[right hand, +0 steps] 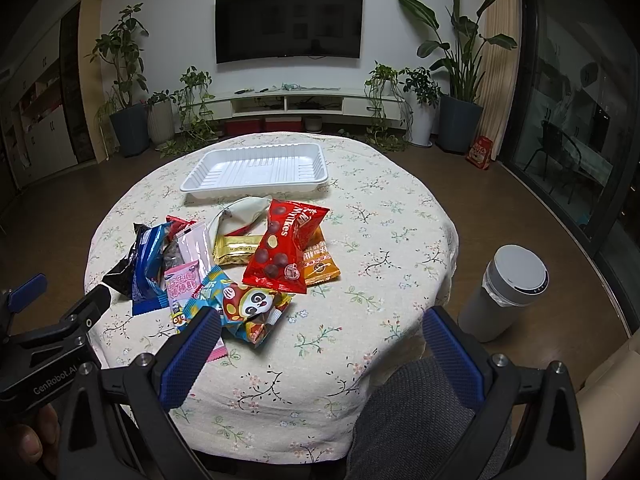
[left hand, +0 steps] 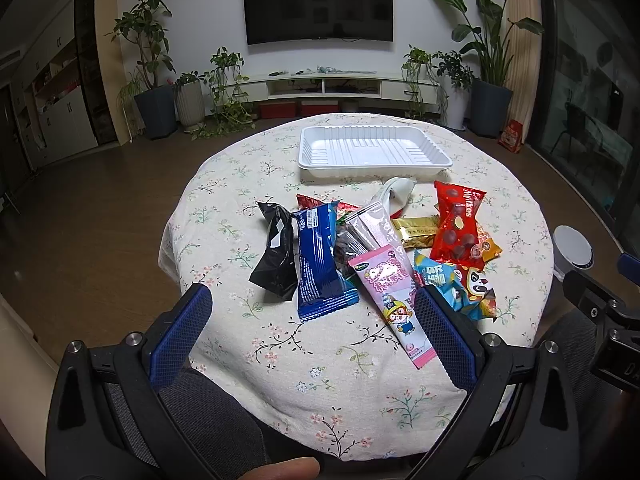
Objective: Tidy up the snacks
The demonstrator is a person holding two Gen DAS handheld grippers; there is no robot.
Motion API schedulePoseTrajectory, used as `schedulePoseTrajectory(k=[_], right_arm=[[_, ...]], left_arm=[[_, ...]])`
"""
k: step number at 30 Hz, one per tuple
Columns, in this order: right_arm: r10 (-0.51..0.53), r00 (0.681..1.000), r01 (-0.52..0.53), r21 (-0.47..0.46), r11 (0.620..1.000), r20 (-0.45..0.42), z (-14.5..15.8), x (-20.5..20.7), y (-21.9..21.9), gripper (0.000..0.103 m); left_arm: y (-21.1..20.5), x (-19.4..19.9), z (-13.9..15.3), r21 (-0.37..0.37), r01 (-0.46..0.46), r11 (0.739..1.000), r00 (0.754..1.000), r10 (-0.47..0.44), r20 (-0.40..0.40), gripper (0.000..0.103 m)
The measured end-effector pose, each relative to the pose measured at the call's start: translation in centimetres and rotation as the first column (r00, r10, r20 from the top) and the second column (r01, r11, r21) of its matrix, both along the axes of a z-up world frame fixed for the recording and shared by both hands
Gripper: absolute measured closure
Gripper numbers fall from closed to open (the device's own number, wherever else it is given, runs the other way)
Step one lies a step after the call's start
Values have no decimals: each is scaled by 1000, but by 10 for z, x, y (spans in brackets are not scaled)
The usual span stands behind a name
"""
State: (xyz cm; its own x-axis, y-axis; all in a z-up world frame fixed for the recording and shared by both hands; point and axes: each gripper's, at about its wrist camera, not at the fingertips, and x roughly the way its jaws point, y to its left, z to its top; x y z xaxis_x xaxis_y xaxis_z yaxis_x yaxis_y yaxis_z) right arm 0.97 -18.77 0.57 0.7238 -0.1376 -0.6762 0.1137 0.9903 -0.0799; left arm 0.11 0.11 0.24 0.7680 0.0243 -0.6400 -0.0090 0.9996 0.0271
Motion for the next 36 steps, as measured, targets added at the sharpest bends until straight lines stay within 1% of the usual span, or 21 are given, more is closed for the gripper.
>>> schedulePoseTrajectory(k=[36], right_arm=[[1,1000,-1,-3,1000,2,-1,0,1,0]], left_arm=[[-5,-3,-5,5,-2,1000,1000,2,-1,0]])
